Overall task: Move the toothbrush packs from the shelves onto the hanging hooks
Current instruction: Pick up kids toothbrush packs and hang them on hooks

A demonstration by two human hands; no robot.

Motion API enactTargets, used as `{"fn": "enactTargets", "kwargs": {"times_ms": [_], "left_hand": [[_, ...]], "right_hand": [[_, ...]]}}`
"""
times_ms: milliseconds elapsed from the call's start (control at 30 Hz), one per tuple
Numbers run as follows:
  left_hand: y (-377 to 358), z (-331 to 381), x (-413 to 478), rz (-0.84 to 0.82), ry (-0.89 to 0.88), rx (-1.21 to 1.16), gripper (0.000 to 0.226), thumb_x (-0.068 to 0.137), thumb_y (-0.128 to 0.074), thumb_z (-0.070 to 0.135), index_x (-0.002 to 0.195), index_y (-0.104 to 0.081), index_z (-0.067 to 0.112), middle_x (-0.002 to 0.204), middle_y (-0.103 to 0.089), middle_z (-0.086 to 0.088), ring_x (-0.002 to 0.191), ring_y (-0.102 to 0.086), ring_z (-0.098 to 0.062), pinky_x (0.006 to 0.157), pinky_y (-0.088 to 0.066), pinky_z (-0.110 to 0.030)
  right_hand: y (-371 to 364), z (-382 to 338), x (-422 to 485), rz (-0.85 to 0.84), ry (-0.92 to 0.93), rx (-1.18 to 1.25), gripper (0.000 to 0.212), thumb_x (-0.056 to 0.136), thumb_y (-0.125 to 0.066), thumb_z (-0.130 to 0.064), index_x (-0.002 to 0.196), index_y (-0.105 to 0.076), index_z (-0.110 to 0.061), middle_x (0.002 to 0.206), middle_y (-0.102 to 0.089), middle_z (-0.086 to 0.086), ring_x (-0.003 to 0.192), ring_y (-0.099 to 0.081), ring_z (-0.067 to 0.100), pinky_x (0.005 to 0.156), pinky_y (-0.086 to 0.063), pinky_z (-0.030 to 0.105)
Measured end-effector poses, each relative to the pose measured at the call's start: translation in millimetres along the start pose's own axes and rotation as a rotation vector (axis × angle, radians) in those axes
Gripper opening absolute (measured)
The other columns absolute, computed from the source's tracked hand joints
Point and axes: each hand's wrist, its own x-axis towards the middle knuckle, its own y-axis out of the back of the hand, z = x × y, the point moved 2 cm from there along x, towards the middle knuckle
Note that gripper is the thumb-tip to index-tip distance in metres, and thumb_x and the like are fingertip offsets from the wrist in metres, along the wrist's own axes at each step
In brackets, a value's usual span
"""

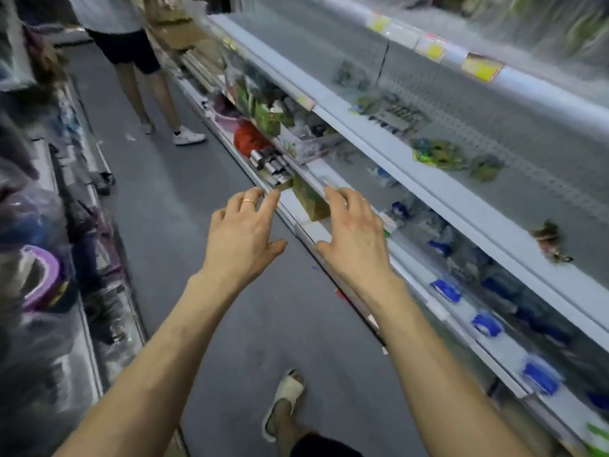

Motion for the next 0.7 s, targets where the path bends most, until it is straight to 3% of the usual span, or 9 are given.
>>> {"fn": "enactTargets", "kwargs": {"times_ms": [100, 333, 700], "left_hand": [[-8.5, -15.7, 56.8, -0.003, -0.052, 0.004, 0.089, 0.083, -0.076, 0.052, 0.157, -0.033, 0.027, 0.158, -0.042, -0.004, 0.143, -0.041, -0.033, 0.101, -0.047, -0.052], [-19.6, -62.4, 189.6, -0.04, -0.141, 0.018, 0.085, 0.086, -0.073, 0.054, 0.155, -0.034, 0.027, 0.157, -0.043, -0.005, 0.142, -0.042, -0.033, 0.103, -0.047, -0.053], [-83.2, -81.3, 406.9, -0.115, -0.479, -0.064, 0.076, 0.089, -0.064, 0.057, 0.151, -0.041, 0.021, 0.149, -0.051, -0.009, 0.132, -0.05, -0.037, 0.098, -0.052, -0.057]], "right_hand": [[-16.2, 9.8, 51.6, -0.01, -0.038, 0.008, 0.09, 0.081, -0.084, -0.031, 0.155, -0.033, -0.021, 0.158, -0.038, 0.008, 0.146, -0.038, 0.032, 0.115, -0.039, 0.052], [-33.6, 46.7, 164.8, -0.019, -0.179, 0.027, 0.082, 0.087, -0.079, -0.035, 0.155, -0.036, -0.019, 0.157, -0.038, 0.01, 0.144, -0.039, 0.033, 0.11, -0.039, 0.051], [-82.9, 84.2, 297.4, 0.04, -0.591, 0.093, 0.079, 0.092, -0.072, -0.049, 0.157, -0.036, -0.02, 0.151, -0.042, 0.009, 0.138, -0.044, 0.034, 0.107, -0.044, 0.051]]}}
